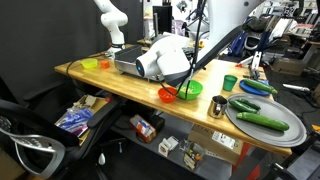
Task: Pour the contents in the cup into the bowl
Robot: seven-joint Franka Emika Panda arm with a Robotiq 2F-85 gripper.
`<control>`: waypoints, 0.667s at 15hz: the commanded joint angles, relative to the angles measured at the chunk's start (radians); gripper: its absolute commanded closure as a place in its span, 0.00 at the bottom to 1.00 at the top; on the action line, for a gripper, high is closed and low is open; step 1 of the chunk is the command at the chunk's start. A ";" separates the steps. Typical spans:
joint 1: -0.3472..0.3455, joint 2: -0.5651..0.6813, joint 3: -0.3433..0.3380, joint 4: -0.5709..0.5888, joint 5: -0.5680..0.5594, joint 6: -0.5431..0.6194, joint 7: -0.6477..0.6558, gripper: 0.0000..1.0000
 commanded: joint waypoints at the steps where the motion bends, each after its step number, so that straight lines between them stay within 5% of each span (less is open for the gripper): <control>1: -0.004 -0.001 0.006 -0.007 -0.013 -0.015 0.019 0.98; 10: -0.075 -0.049 0.055 0.005 0.082 0.052 0.052 0.98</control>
